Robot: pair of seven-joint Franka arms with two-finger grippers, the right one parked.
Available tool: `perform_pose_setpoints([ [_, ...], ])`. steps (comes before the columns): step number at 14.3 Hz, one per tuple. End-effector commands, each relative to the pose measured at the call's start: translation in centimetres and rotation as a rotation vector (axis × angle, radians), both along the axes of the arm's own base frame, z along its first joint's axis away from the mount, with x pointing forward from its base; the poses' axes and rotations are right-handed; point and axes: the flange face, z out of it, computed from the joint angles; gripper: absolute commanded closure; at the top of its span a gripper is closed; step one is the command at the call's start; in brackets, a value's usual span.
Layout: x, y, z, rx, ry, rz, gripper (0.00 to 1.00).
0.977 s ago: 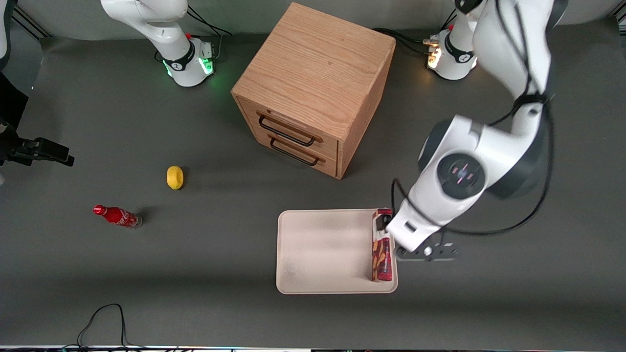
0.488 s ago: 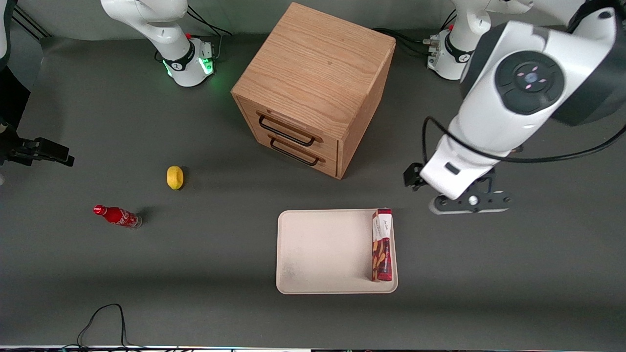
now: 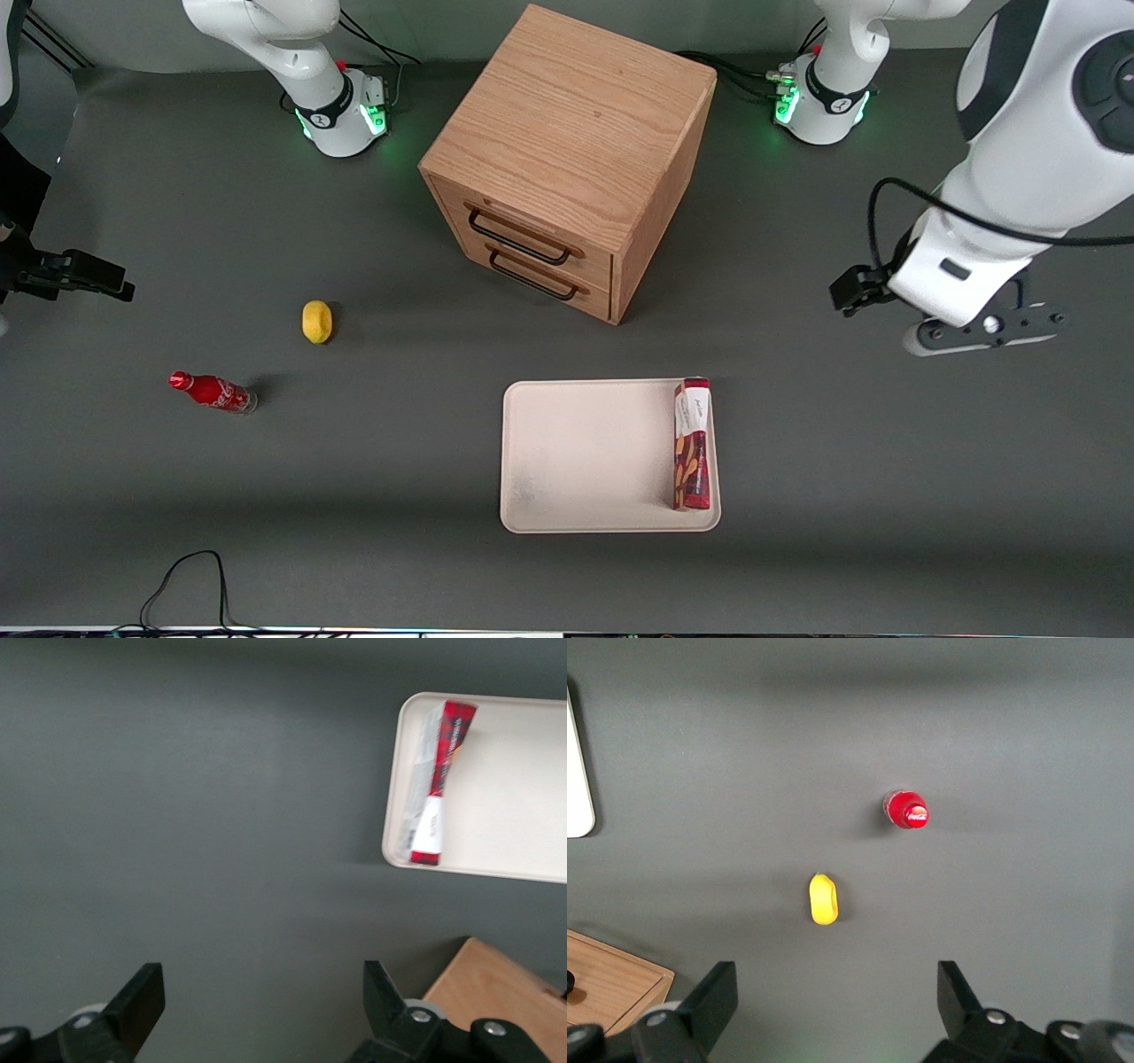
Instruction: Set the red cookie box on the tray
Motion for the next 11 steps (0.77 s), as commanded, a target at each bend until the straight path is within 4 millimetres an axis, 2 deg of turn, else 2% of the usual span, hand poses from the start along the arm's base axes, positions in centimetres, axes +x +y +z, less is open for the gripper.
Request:
perform_pose_setpoints([
  [1,-2.2,4.6,-0.5,0.014,-0.001,-0.032,0.00],
  [4,-2.4,9.0,-0.1,-0.014,0.010,-0.050,0.00],
  [6,-2.3,11.2,0.0,-0.033,0.011,-0.058,0.00],
  [8,-2.1,12.7,0.2,-0.034,0.003,-0.041,0.00],
  [11,-2.0,13.0,0.4,-0.045,-0.008,-0.040,0.00],
])
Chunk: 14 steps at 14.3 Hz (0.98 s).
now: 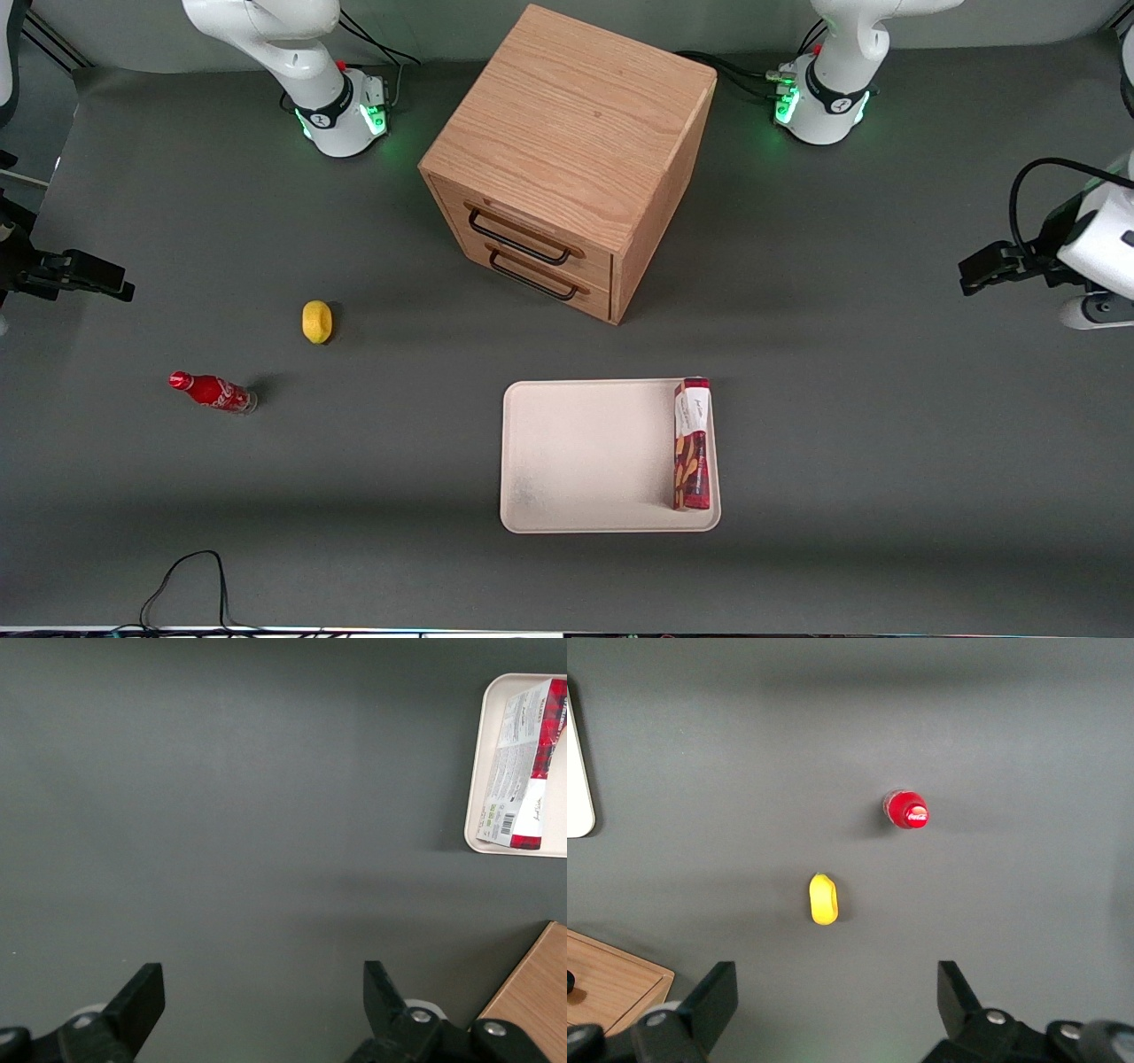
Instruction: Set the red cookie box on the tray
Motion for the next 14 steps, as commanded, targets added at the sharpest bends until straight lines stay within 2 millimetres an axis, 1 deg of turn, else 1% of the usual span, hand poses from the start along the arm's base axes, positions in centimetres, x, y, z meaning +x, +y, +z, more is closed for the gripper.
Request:
perform_pose_setpoints([
  [1,-1.0,-0.4,0.6,-0.015,-0.018,-0.021,0.00],
  [4,-1.4,-0.6,0.9,-0.039,-0.016,-0.028,0.00],
  [6,-1.5,0.0,1.1,-0.099,-0.010,-0.055,0.00],
  [7,-1.5,0.6,1.1,-0.102,-0.009,-0.038,0.00],
  [14,-1.6,0.6,1.2,-0.086,-0.006,-0.006,0.00],
])
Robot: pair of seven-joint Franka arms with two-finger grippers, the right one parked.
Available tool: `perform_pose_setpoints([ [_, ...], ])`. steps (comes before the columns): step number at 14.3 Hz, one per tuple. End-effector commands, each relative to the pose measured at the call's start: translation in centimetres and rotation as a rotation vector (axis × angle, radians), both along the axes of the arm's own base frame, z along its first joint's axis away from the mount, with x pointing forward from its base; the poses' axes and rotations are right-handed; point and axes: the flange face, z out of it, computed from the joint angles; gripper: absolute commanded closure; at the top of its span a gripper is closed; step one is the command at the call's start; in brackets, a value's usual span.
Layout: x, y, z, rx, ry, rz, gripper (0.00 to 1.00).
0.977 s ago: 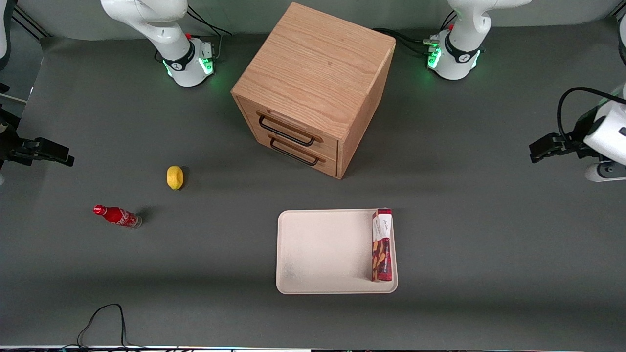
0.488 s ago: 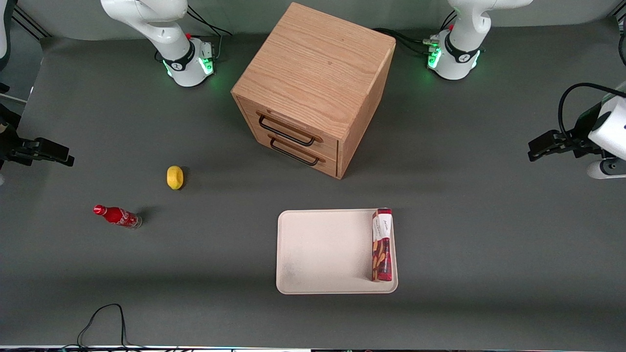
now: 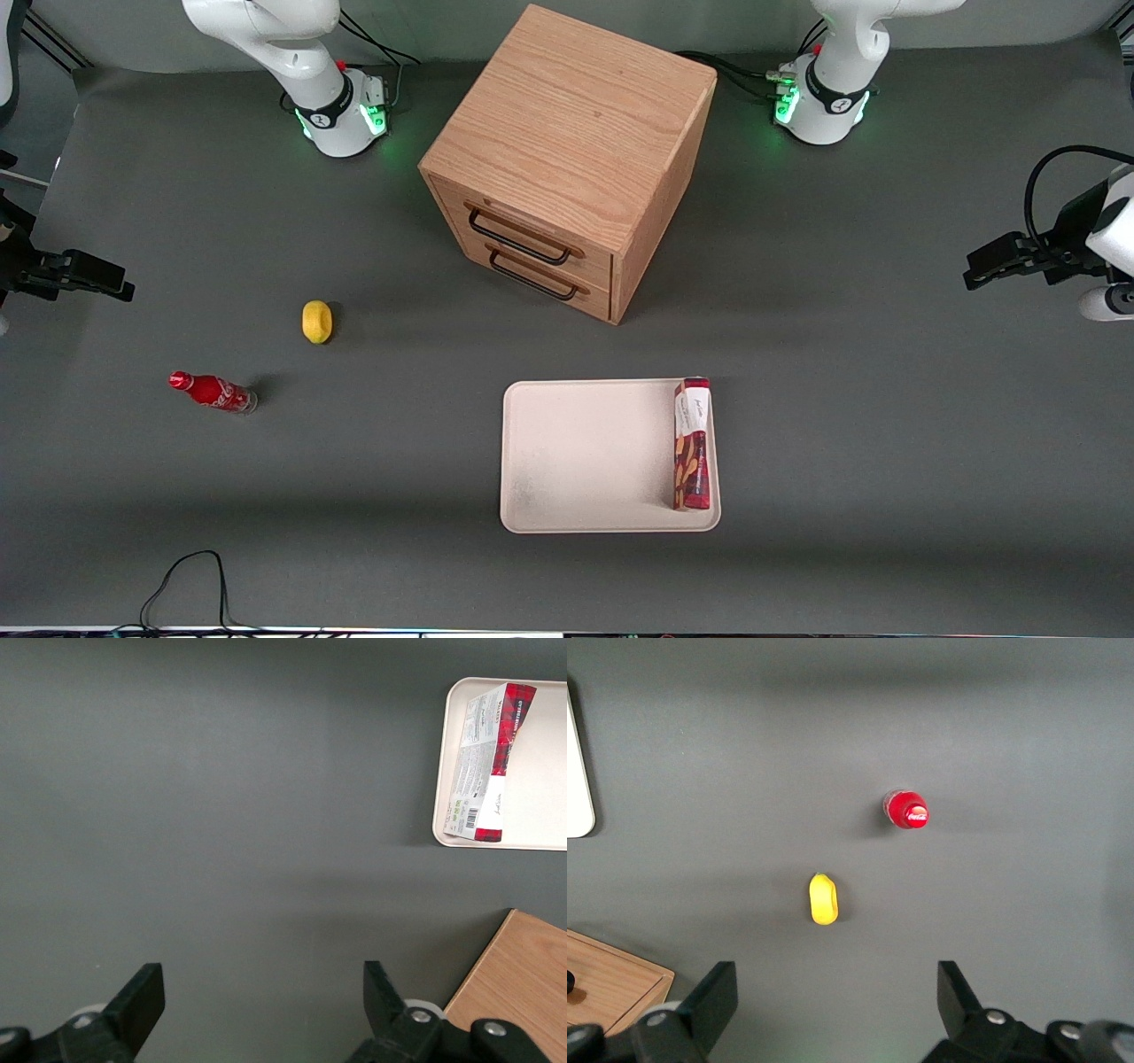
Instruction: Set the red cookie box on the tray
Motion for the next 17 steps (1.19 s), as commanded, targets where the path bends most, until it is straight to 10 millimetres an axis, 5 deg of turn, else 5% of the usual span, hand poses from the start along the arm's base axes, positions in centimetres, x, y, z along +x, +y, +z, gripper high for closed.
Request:
perform_pose_setpoints([
  [1,-1.41,-0.23,0.42,-0.007,0.010,0.006,0.00],
  [17,-1.78,-0.62,-0.15,0.046,0.052,-0.003,0.00],
])
